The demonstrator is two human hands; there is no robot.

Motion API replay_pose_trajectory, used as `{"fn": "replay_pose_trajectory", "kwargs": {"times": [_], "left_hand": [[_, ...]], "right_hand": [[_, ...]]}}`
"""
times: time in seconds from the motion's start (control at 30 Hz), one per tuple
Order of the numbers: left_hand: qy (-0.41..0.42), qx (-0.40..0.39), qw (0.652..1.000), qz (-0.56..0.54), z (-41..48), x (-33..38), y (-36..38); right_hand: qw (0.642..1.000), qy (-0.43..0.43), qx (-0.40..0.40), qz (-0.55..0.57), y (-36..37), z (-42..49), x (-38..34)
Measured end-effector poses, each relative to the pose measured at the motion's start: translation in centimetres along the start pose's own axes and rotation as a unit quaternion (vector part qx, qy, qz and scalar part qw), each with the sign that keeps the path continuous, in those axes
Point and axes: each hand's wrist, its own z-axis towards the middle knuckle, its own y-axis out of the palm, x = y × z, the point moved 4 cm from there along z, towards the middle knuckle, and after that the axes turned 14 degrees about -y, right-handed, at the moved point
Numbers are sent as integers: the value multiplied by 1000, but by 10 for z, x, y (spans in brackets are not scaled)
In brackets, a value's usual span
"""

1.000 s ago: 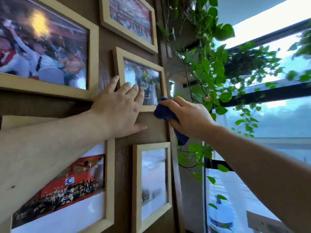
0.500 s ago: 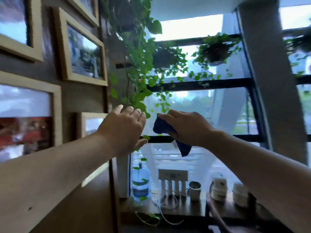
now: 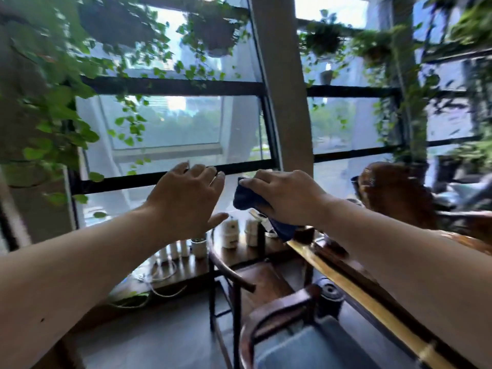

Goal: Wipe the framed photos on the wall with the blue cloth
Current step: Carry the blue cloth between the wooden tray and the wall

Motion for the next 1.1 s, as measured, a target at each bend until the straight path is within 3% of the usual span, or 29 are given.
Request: {"fn": "replay_pose_trajectory", "kwargs": {"times": [0.27,0.43,0.67,1.1], "left_hand": [[101,-14,991,-89,-4,177,-22],[177,-5,972,-151,-21,319,-61],[253,-15,949,-189,-48,476,-105],[362,-129,881,-277,-116,711,-82]], "right_hand": [[990,91,-108,2,-45,-190,-6],[966,168,-196,14,-88,-346,-18],[930,276,-243,19,-146,-526,-51],[800,489,-340,73,-154,-811,-144]]}}
